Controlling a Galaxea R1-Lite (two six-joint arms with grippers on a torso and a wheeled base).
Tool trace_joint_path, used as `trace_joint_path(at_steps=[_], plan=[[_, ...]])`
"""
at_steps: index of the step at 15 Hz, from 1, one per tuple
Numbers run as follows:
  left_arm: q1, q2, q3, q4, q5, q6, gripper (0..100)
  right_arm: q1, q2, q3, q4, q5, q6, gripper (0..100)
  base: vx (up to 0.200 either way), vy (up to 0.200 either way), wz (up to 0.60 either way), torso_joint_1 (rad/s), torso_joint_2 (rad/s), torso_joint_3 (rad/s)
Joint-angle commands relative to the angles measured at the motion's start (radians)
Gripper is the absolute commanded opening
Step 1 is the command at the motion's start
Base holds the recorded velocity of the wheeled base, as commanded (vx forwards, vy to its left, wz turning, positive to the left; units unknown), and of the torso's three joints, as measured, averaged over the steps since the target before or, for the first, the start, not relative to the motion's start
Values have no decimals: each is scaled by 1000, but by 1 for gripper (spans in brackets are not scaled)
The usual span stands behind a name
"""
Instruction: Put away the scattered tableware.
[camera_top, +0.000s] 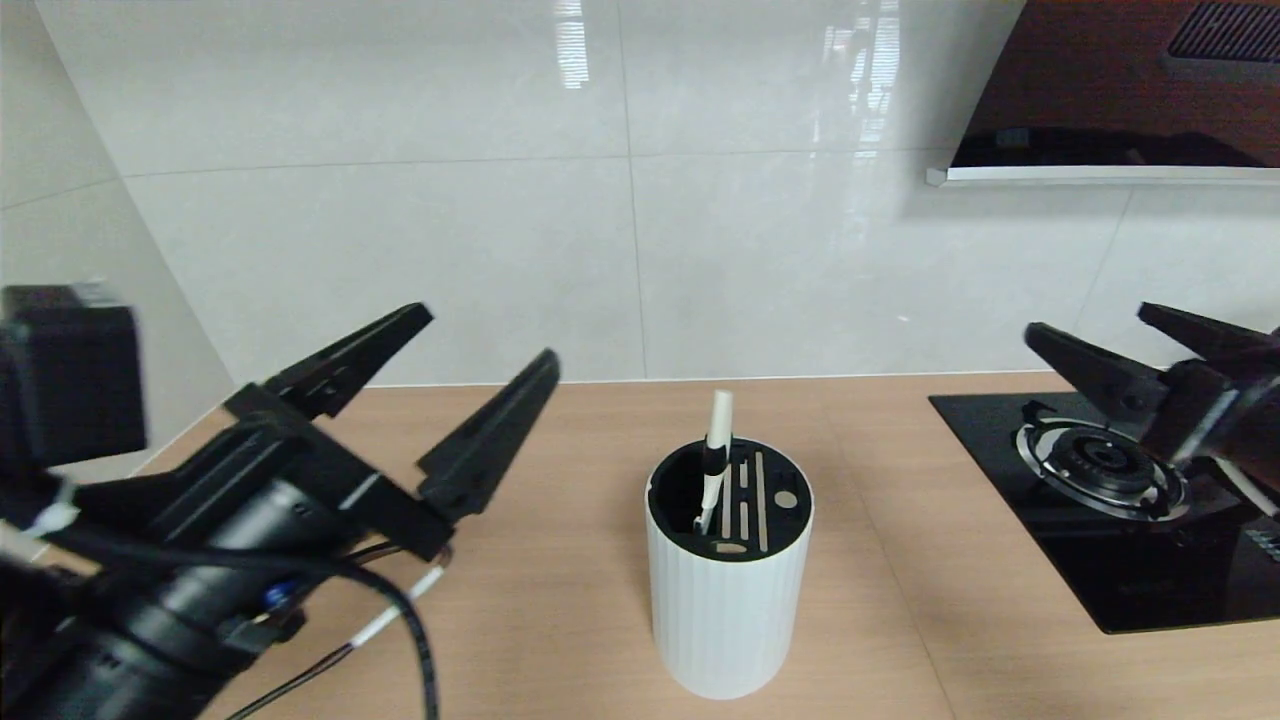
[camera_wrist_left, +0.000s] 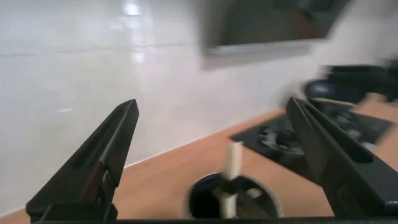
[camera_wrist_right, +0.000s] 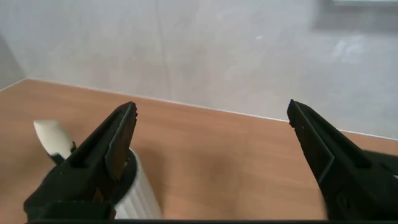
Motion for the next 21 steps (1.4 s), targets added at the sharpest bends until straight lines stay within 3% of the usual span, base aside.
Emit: trace_joint_path(at_steps=[1,2,4,5,6,7,8,9,12,14,16,18,21], plan=[[189,-536,211,330,51,14,100,-173,-350,136,92,3,-21,100,0,0,0,0,0,0],[229,-693,214,504,51,14,100,-213,-447,135,173,3,-21,100,0,0,0,0,0,0],[422,-1076,171,946,31,14,100,-239,-712,126,422,-14,-21,100,0,0,0,0,0,0],[461,-1231,116,1155,1,11,100,-239,-815,89,564,-14,-23,100,0,0,0,0,0,0],[473,-1283,90,1232,-12,8,100,-239,-847,69,626,-16,-23,100,0,0,0,0,0,0],[504,-1297,38,1348,36,-45,100,-240,-930,-28,837,-28,-21,100,0,0,0,0,0,0],[511,-1302,23,1327,71,-86,100,-240,-961,-65,914,-43,-21,100,0,0,0,0,0,0],[539,-1302,-2,1327,44,-111,100,-242,-1010,-86,998,-89,-23,100,0,0,0,0,0,0],[596,-1302,24,1327,25,-109,100,-314,-1074,-75,1038,-112,-23,100,0,0,0,0,0,0],[597,-1302,43,1324,33,-117,100,-354,-1124,-43,1057,-112,-23,100,0,0,0,0,0,0],[674,-1349,79,1330,15,-118,100,-406,-1182,58,1051,-112,-23,100,0,0,0,0,0,0],[697,-1399,168,1342,-59,-91,100,-400,-1200,104,1041,-109,-16,100,0,0,0,0,0,0],[697,-1399,306,1324,-47,-80,100,-400,-1200,257,942,-102,-18,100,0,0,0,0,0,0]])
